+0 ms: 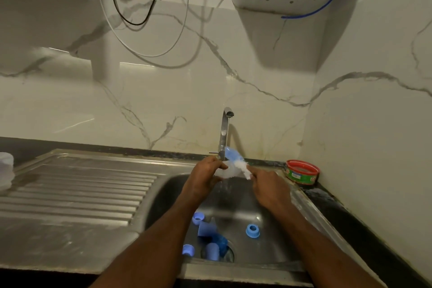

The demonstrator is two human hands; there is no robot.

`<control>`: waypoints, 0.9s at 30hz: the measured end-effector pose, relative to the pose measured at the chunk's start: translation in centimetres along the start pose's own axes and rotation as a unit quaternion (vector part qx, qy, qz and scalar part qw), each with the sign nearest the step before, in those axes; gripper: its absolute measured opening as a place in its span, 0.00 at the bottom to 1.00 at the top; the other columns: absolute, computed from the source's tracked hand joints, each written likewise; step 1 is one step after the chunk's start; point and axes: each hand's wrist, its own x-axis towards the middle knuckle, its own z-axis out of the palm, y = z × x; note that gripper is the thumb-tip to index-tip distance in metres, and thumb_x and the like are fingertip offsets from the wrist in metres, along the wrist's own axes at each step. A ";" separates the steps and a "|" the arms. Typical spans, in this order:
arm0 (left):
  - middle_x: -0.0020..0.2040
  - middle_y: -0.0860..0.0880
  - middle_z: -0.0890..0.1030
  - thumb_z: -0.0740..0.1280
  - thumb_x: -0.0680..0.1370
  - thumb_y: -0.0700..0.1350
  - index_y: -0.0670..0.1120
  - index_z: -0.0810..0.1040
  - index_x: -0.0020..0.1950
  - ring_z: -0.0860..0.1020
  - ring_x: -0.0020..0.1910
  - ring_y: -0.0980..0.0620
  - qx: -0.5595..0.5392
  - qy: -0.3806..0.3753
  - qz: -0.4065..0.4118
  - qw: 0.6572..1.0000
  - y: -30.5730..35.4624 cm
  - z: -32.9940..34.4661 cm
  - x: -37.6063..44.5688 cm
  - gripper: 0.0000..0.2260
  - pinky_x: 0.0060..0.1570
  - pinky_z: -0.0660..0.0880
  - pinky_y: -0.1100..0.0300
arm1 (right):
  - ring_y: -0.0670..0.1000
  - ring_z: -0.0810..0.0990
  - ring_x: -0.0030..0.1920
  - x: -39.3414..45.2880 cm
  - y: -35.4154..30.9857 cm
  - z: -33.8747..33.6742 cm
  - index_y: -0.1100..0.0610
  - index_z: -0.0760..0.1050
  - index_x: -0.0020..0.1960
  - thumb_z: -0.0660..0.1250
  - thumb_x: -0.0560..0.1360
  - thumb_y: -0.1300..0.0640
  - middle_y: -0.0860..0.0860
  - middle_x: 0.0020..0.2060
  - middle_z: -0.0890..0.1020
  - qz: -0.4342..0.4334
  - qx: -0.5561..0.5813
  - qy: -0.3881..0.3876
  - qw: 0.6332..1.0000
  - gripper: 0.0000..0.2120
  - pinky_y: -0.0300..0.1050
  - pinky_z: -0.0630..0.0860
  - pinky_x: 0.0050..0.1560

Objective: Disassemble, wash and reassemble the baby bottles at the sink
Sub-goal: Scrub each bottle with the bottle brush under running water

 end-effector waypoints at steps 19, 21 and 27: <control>0.46 0.50 0.86 0.77 0.74 0.54 0.50 0.83 0.52 0.85 0.44 0.55 -0.293 0.031 -0.360 0.885 0.5 1.1 0.2 0.11 0.49 0.83 0.57 | 0.54 0.80 0.59 0.4 -0.6 -0.4 0.43 0.62 0.79 0.57 0.86 0.52 0.55 0.62 0.80 0.068 0.097 0.014 0.993 0.22 0.49 0.76 0.59; 0.47 0.48 0.86 0.78 0.72 0.56 0.50 0.82 0.53 0.85 0.46 0.51 -0.334 0.032 -0.375 0.864 0.4 1.5 0.3 0.15 0.52 0.84 0.51 | 0.54 0.79 0.60 0.3 -0.9 -0.8 0.41 0.62 0.79 0.57 0.86 0.51 0.53 0.64 0.80 0.060 0.103 0.048 0.992 0.22 0.48 0.76 0.58; 0.39 0.48 0.86 0.70 0.78 0.59 0.45 0.85 0.46 0.86 0.43 0.50 -0.321 0.030 -0.373 0.870 1.3 1.1 0.1 0.18 0.53 0.83 0.51 | 0.53 0.79 0.62 -0.1 -2.0 -0.6 0.42 0.66 0.77 0.61 0.84 0.50 0.52 0.65 0.80 0.038 0.118 0.061 0.990 0.22 0.47 0.75 0.58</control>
